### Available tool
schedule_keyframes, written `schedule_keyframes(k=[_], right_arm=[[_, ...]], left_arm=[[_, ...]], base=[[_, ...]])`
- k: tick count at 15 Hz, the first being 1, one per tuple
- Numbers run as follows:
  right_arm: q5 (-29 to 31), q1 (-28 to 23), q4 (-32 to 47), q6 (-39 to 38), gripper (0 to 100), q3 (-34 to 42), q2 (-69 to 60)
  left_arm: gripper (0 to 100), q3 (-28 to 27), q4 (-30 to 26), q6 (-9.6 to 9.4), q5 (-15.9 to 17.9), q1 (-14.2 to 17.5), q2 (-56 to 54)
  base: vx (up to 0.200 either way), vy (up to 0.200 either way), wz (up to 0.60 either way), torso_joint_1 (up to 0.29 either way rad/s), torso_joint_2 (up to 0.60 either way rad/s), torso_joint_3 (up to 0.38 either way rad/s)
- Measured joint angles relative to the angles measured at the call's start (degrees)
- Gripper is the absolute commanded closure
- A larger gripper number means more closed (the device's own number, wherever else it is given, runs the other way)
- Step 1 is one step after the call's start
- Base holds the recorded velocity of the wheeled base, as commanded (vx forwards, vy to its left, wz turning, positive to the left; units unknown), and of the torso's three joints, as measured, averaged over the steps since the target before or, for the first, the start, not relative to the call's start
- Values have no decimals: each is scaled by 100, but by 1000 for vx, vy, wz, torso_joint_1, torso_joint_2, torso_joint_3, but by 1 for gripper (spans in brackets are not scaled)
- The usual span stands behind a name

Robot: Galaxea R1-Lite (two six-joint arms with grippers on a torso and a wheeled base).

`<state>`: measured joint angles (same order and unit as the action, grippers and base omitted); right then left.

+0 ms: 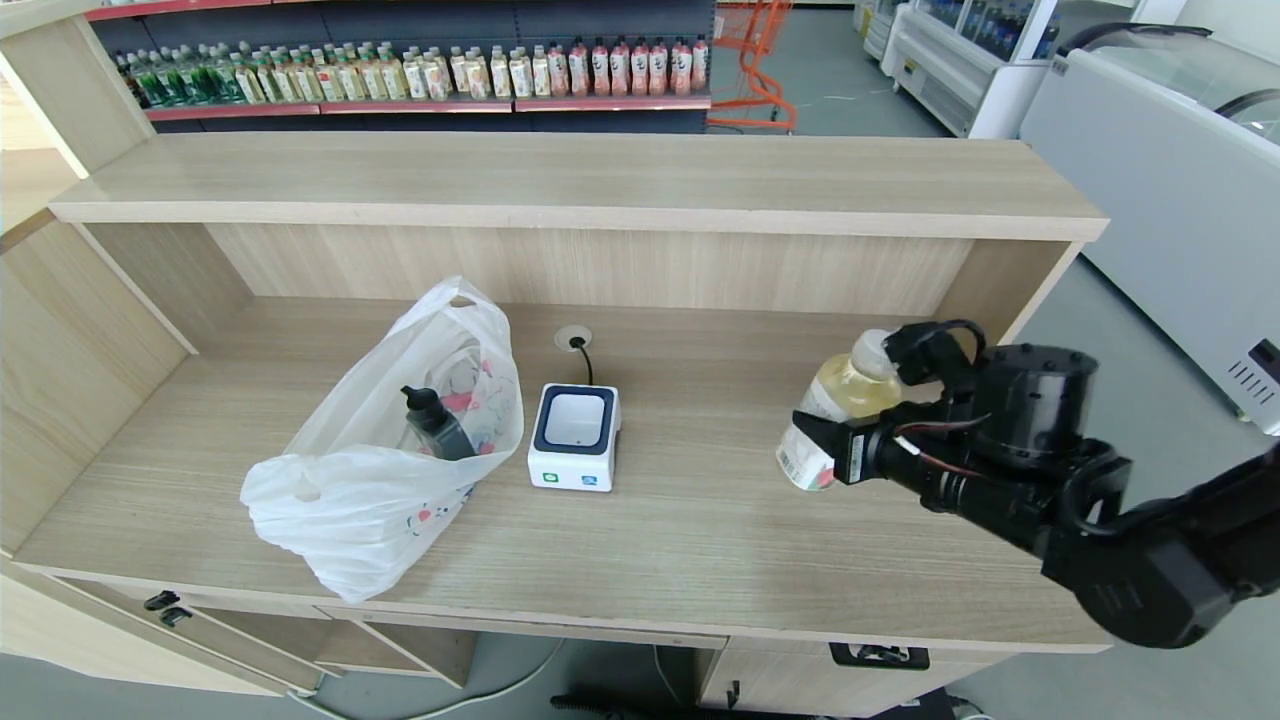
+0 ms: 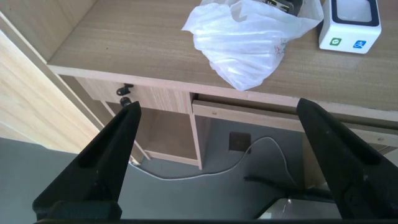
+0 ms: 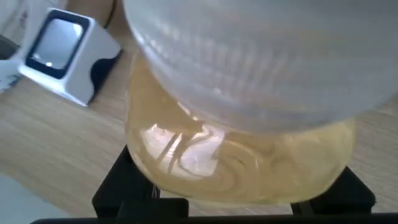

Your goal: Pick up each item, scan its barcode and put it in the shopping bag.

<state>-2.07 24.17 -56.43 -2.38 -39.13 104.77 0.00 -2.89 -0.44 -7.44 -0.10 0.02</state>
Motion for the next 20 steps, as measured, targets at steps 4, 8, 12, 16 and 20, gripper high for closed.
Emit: schedule_keyframes(k=[4, 8, 12, 16, 20], right_arm=[[-2378, 195, 965, -1369, 100, -155, -1527], [-3378, 691, 1423, -1666, 100, 29, -2233], [-3778, 936, 1497, -1844, 100, 112, -2437], [-4424, 967, 1952, -1960, 100, 154, -2597], [-4451, 945, 1968, -1965, 100, 66, -2571]], left_arm=[[0, 0, 0, 0, 0, 0, 0], [0, 0, -1, 0, 0, -1, 0], [0, 0, 0, 0, 0, 0, 0], [0, 0, 0, 0, 0, 0, 0], [0, 0, 0, 0, 0, 0, 0]], base=[[0, 0, 0, 0, 0, 0], [0, 0, 0, 0, 0, 0], [0, 0, 0, 0, 0, 0], [0, 0, 0, 0, 0, 0], [0, 0, 0, 0, 0, 0]])
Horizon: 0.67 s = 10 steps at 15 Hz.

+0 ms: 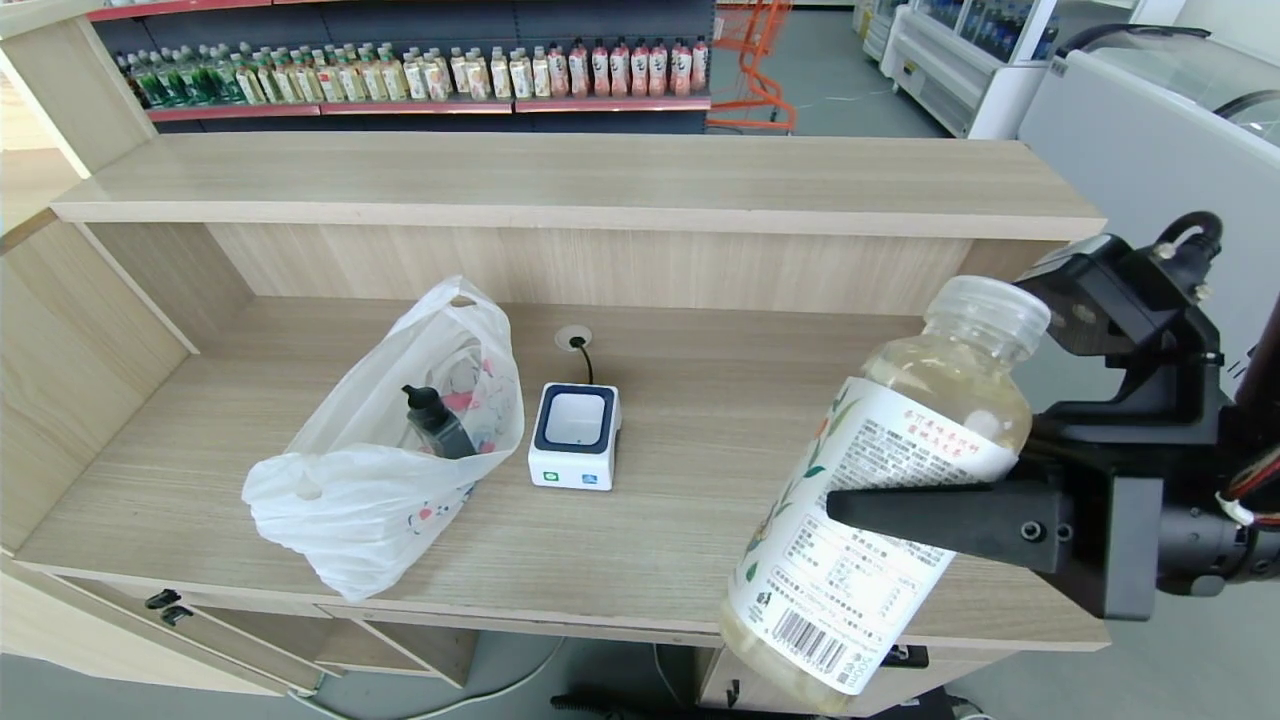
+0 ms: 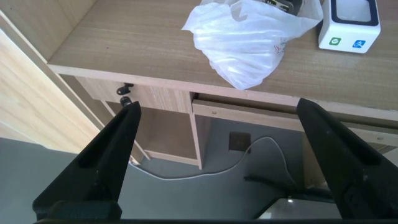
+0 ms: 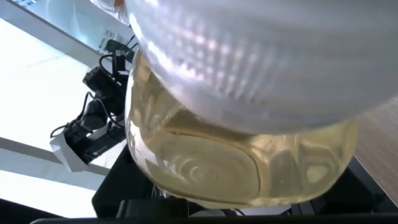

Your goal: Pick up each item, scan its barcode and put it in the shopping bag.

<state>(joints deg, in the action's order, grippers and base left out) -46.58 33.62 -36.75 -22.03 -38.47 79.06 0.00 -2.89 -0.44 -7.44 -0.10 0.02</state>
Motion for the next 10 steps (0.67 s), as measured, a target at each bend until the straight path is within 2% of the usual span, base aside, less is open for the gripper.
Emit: schedule_keyframes(k=[10], right_arm=[[13, -151, 5, 35, 100, 0, -148]], left_arm=[[0, 0, 0, 0, -2, 0, 0]], base=[[0, 0, 0, 0, 0, 0]])
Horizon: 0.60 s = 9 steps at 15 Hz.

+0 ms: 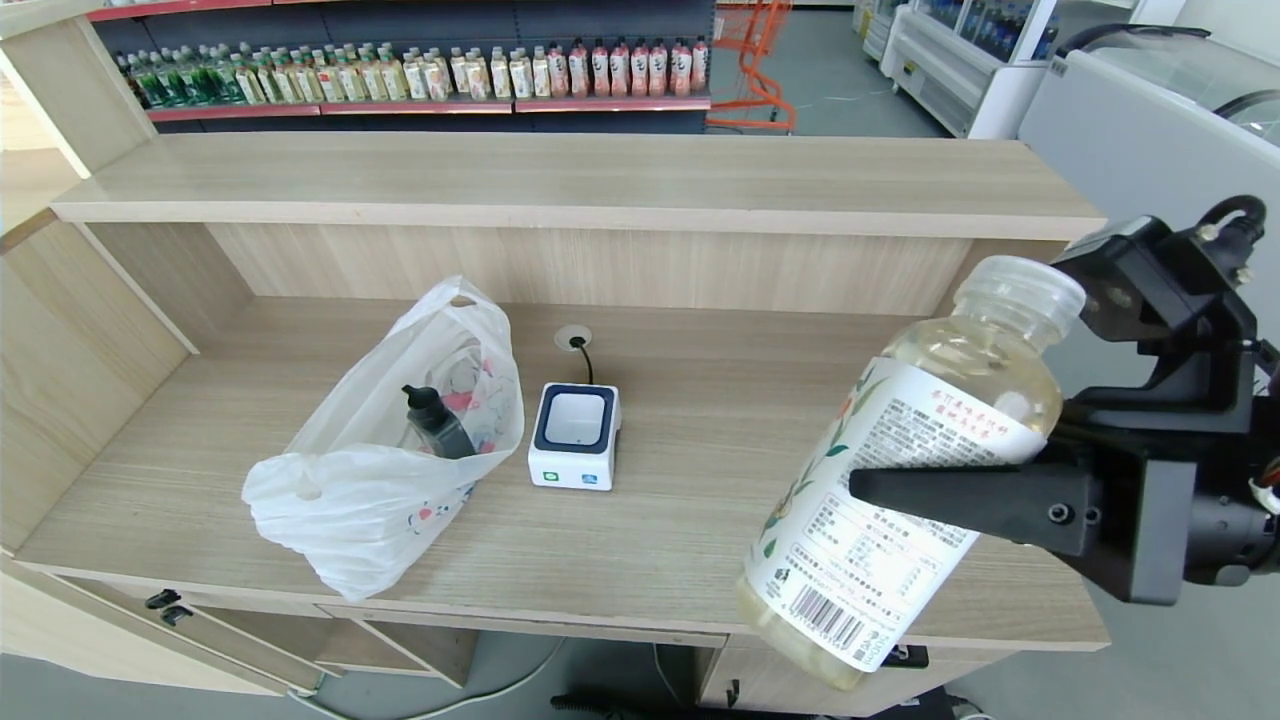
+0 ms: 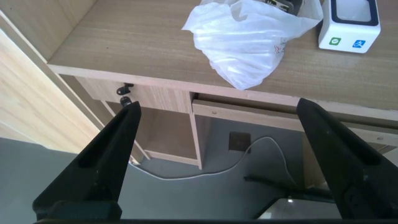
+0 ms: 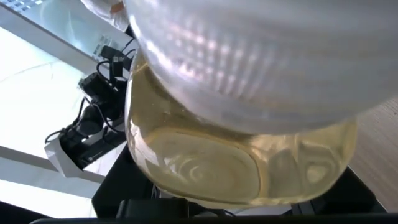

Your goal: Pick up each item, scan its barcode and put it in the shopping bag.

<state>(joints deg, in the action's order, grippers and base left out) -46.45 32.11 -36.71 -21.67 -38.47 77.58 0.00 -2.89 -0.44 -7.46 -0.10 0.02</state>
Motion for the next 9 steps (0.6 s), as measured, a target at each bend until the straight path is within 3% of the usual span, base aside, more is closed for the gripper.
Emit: schedule_keyframes(k=[2, 4, 6, 9], right_arm=[[5, -24, -7, 71, 100, -2, -44], [9, -141, -2, 606, 100, 57, -104], [20, -500, 127, 2331, 100, 144, -134], [372, -1456, 709, 6150, 100, 221, -182]], left_arm=[[0, 0, 0, 0, 2, 0, 0], [0, 0, 0, 0, 2, 0, 0], [0, 0, 0, 0, 0, 0, 0], [0, 0, 0, 0, 0, 0, 0]], base=[[0, 0, 0, 0, 0, 0], [0, 0, 0, 0, 0, 0], [0, 0, 0, 0, 0, 0], [0, 0, 0, 0, 0, 0]])
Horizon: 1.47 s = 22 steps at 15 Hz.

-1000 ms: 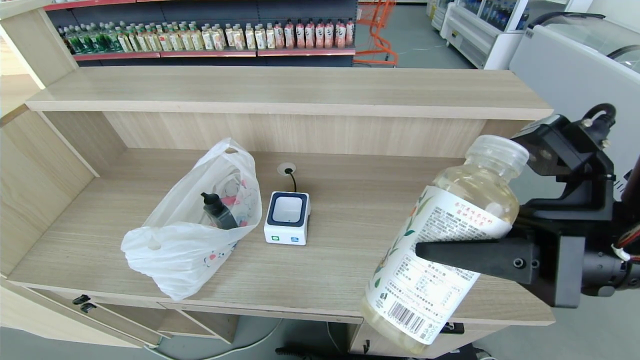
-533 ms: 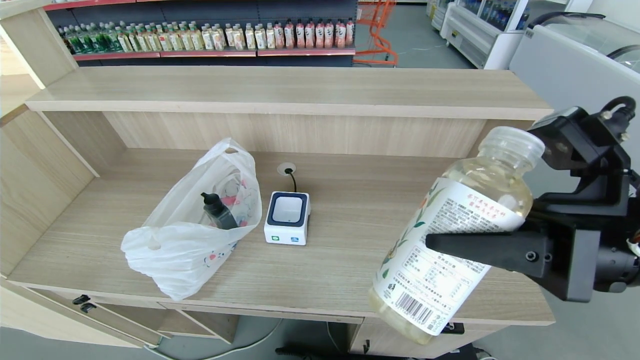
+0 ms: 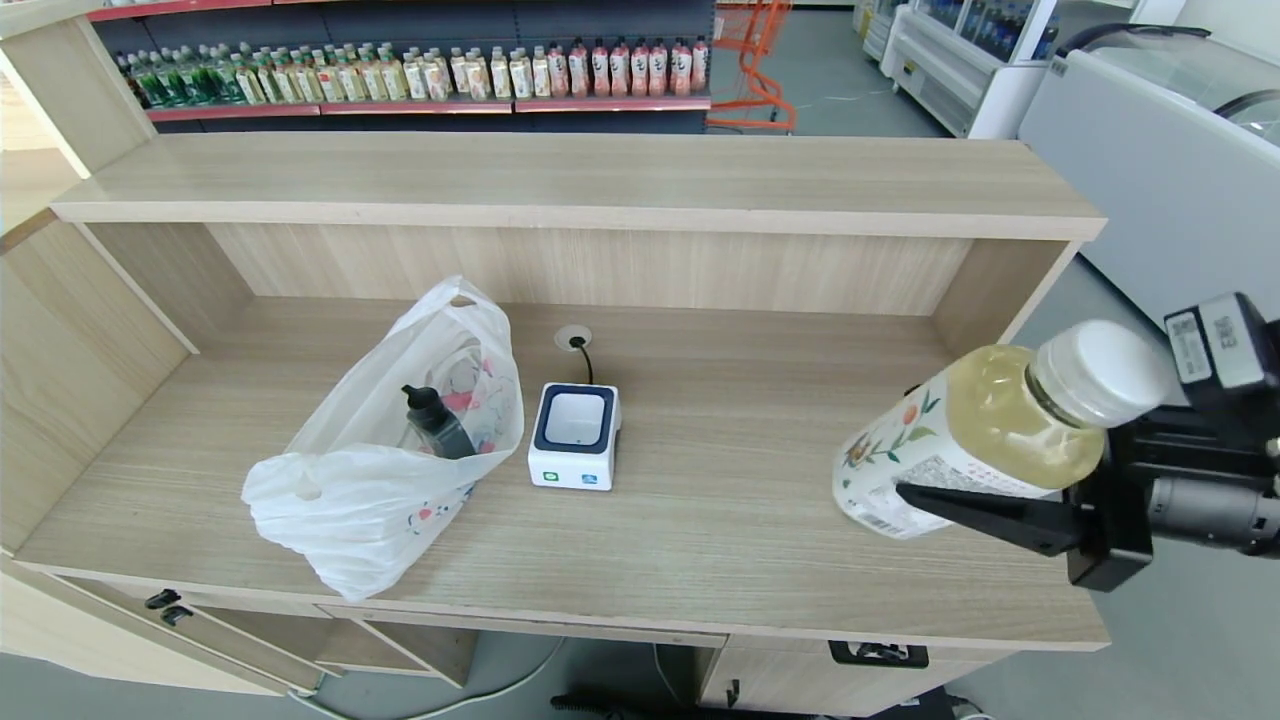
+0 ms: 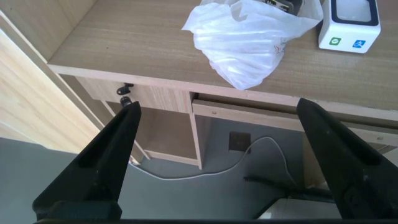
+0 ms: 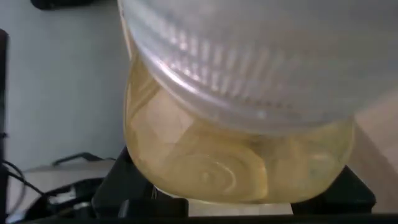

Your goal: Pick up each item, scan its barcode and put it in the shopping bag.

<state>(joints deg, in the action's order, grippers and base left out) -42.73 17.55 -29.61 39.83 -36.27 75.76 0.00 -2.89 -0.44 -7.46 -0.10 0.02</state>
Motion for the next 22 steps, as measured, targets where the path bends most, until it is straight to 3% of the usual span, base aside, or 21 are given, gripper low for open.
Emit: schedule_keyframes(k=[2, 4, 7, 11, 16, 22], right_arm=[[514, -560, 260, 1704, 100, 41, -123], [1015, -850, 351, 2370, 100, 207, -361], [1211, -1089, 356, 3163, 100, 317, -529], [1318, -1386, 356, 3465, 100, 269, -597], [1296, -1431, 361, 3290, 100, 177, -556], [969, -1364, 362, 3122, 100, 168, -341]], left_arm=[[0, 0, 0, 0, 2, 0, 0], [0, 0, 0, 0, 0, 0, 0], [0, 0, -1, 0, 2, 0, 0], [0, 0, 0, 0, 2, 0, 0], [0, 0, 0, -10, 2, 0, 0], [0, 0, 0, 6, 2, 2, 0]], base=[[0, 0, 0, 0, 0, 0], [0, 0, 0, 0, 0, 0], [0, 0, 0, 0, 0, 0], [0, 0, 0, 0, 0, 0], [0, 0, 0, 0, 0, 0], [0, 200, 0, 2, 3, 0]])
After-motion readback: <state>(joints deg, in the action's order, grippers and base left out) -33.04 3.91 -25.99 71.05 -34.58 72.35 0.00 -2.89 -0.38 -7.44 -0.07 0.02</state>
